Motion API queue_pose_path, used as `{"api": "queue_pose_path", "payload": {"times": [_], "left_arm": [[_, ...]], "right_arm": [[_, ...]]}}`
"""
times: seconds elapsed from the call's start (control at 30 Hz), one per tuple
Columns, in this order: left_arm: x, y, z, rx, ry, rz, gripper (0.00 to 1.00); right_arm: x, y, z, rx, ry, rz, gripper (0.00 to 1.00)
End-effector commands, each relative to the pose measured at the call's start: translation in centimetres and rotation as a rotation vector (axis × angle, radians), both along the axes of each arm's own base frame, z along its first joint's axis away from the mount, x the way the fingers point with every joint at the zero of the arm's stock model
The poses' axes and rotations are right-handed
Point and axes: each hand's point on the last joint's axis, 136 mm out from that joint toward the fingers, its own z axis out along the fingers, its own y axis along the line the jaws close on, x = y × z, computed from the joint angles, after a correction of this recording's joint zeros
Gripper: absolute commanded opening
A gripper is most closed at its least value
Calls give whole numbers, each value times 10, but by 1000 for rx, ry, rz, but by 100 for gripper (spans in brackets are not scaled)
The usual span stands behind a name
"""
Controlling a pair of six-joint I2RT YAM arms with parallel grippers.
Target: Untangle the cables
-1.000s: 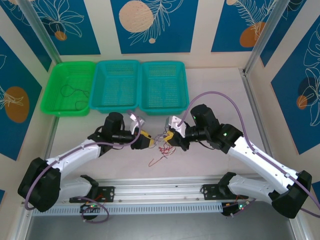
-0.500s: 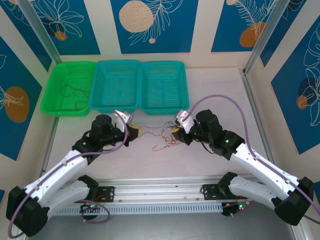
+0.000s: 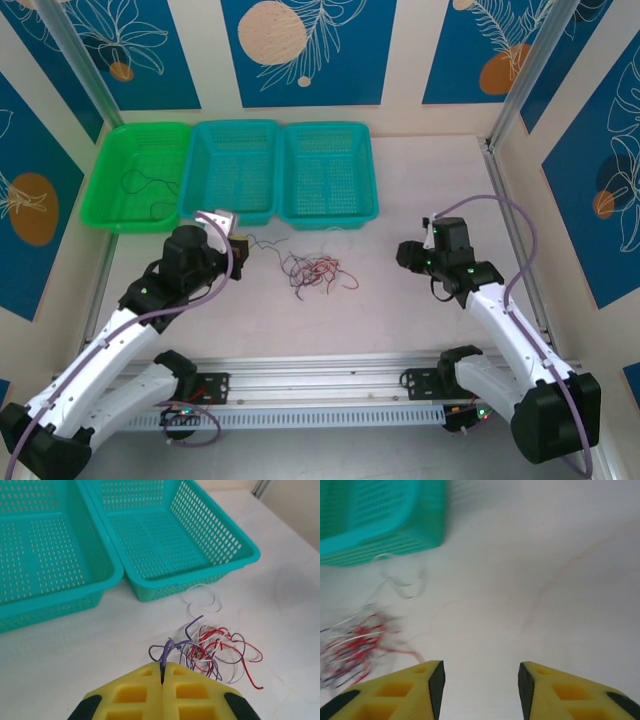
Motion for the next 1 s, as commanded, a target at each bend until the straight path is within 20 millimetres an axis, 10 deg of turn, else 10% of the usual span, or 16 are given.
{"api": "queue_pose_path", "payload": {"times": [0.0,0.23,0.53,0.7,0.8,0.97], "left_arm": [[-2,1,1,-9,14,-3,0],[-5,-4,14,-34,-7,-35,0],[-16,4,21,-25,-17,-35,0],[-18,33,32,-2,-71,104,0],[-19,66,42,22,-129,263,0],[-34,144,51,196,-200,598,0]], "right_arm": [[-15,71,38,83,-143,317,56],[-24,186,28,31,-233,504,66],[18,215,-79,-162,137,244,70],[8,201,-122,-267,262,165,63],[3,167,-139,-320,332,51,30],[-2,96,-134,-333,382,-150,16]]}}
